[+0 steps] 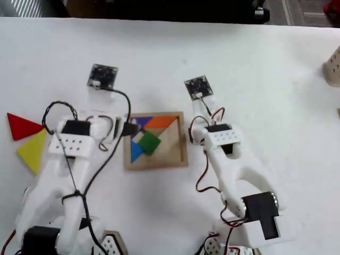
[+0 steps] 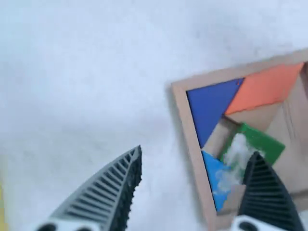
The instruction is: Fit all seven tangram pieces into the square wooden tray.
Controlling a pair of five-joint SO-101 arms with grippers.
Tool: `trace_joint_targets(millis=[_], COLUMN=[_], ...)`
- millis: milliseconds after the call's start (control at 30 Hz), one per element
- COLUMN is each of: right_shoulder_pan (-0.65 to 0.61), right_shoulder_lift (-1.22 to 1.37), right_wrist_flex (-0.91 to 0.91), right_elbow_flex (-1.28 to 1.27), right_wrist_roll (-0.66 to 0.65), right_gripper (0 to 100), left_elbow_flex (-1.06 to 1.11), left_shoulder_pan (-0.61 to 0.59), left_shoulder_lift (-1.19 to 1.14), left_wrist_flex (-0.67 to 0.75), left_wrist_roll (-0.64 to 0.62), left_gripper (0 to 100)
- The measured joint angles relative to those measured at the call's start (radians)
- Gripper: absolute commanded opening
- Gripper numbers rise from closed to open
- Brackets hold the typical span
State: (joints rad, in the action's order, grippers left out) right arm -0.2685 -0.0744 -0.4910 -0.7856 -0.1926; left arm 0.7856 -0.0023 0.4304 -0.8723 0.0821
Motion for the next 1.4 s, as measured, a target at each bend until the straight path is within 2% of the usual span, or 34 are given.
trace_joint_targets(millis=[133, 267, 367, 467, 533, 667, 900, 1400], right_shoulder_pan=[-0.012, -0.048, -0.081, -0.095, -0.095, -0.118, -0.252, -0.259], right_shoulder_lift=[0.000, 0.000, 0.000, -0.005, -0.015, -0.020, 0.087, -0.072], right_wrist_flex=[0.000, 0.000, 0.000, 0.000, 0.021, 0.087, 0.183, 0.138], right_elbow_flex=[0.000, 0.000, 0.000, 0.000, 0.000, 0.000, 0.000, -0.094], right_wrist_roll=[0.000, 0.000, 0.000, 0.000, 0.000, 0.000, 0.000, 0.000], right_gripper=[1.7, 1.7, 1.7, 1.7, 1.7, 1.7, 1.7, 1.7], left_elbow_flex=[-0.015, -0.110, -0.206, -0.295, -0.345, -0.402, -0.410, -0.410], left_shoulder_pan=[-0.080, -0.224, -0.298, -0.304, -0.304, -0.304, -0.313, -0.347], left_shoulder_lift=[-0.092, -0.213, -0.319, -0.410, -0.451, -0.477, -0.479, -0.479], left_wrist_flex=[0.068, 0.068, 0.034, -0.026, -0.063, -0.097, -0.098, -0.098], left_wrist_roll=[-0.155, -0.350, -0.457, -0.479, -0.482, -0.482, -0.482, -0.483], left_gripper=[33, 32, 24, 12, 7, 7, 7, 7])
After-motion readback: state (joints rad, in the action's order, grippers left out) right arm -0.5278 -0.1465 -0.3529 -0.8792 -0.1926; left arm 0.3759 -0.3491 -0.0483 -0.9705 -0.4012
